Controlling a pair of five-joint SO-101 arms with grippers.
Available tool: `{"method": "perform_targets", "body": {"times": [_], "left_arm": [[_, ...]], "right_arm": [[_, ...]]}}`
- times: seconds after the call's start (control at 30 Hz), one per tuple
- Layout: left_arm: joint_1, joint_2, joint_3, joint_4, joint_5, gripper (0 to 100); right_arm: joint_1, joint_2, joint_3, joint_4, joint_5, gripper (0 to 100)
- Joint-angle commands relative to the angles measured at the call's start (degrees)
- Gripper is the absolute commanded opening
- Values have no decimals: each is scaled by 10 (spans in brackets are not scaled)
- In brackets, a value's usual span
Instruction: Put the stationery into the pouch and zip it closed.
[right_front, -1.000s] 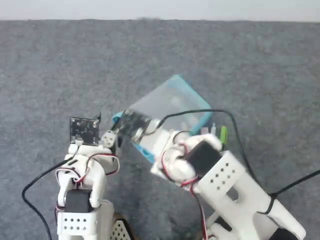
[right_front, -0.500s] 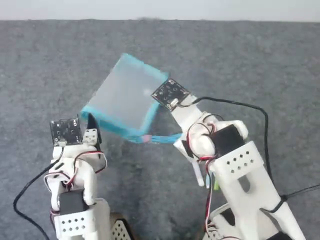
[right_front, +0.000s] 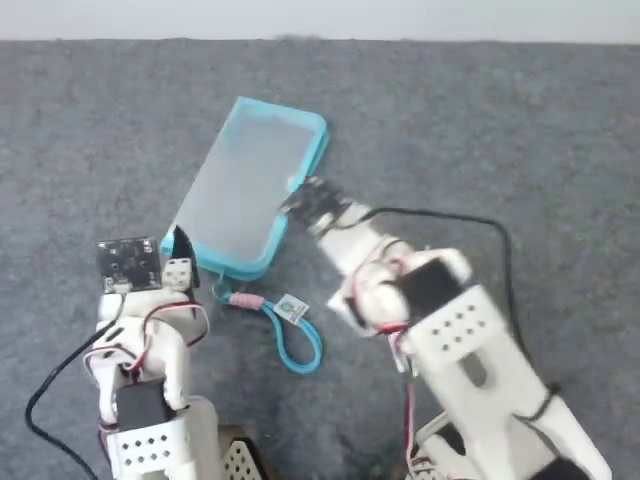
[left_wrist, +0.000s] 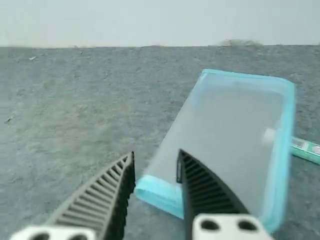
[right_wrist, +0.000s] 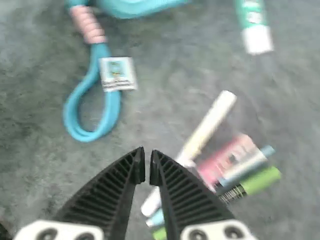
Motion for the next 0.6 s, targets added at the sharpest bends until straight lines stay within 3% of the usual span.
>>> {"method": "perform_targets", "body": {"times": [0.0, 0.23, 0.37, 0.57], "left_arm": [[-107, -3, -80, 31, -15, 160], [-247, 89, -134, 27, -128, 162], [-300, 244, -238, 27, -144, 162], [-387, 556, -498, 40, -147, 163]], "right_arm": [[-39, 66, -15, -41, -13, 124], [-99, 224, -120, -67, -15, 324], [-137, 297, -185, -95, -22, 304], [-150, 386, -265, -136, -62, 295]]}}
